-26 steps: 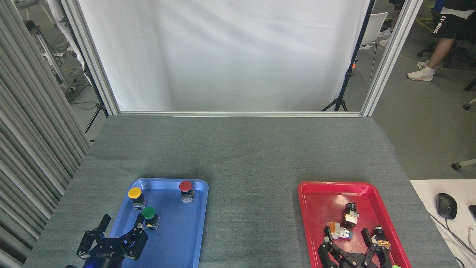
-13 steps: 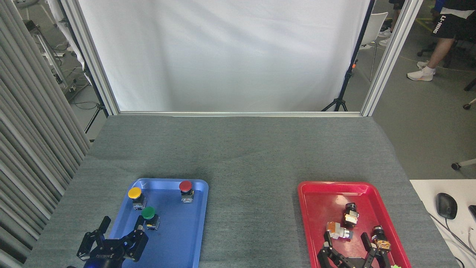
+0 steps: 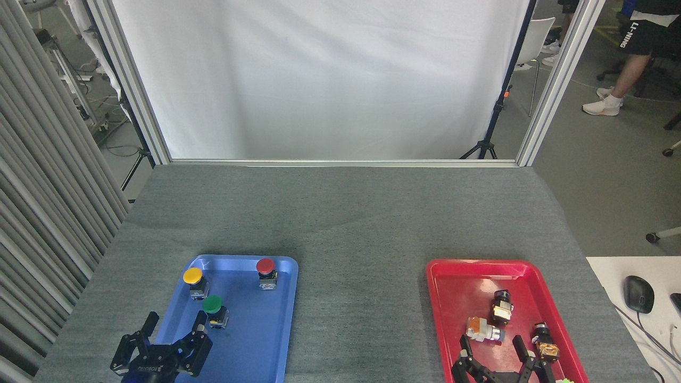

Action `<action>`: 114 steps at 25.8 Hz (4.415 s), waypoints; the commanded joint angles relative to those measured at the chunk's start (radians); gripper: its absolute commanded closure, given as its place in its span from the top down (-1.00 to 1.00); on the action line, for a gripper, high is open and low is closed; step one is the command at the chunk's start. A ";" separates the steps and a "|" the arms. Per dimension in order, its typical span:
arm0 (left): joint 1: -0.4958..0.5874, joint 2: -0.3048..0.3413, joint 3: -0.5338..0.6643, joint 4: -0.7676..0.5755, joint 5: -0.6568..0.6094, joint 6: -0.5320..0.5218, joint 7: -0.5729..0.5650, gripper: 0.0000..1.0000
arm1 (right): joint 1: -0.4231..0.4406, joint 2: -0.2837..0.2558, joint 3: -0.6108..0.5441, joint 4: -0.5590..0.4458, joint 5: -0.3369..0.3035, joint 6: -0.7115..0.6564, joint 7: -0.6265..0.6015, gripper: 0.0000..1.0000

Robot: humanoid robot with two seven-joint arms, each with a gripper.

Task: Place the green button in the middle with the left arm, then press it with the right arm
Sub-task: 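Lower the left hand over the green button in the blue tray, then grasp the green button with the left hand and lift it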

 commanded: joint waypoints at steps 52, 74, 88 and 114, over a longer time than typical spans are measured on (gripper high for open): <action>-0.053 -0.002 0.001 0.155 -0.025 -0.022 -0.001 0.95 | -0.009 0.001 -0.065 -0.013 0.077 -0.100 -0.006 1.00; -0.203 -0.018 -0.104 0.399 -0.137 0.004 0.002 0.95 | -0.026 0.004 -0.090 -0.019 0.075 -0.129 -0.006 1.00; -0.292 -0.045 -0.125 0.494 -0.137 0.004 0.003 0.61 | -0.026 0.007 -0.093 -0.021 0.075 -0.129 -0.007 1.00; -0.375 -0.068 -0.355 0.402 -0.138 -0.179 0.057 -1.00 | -0.020 0.020 -0.093 -0.033 0.077 -0.119 -0.003 1.00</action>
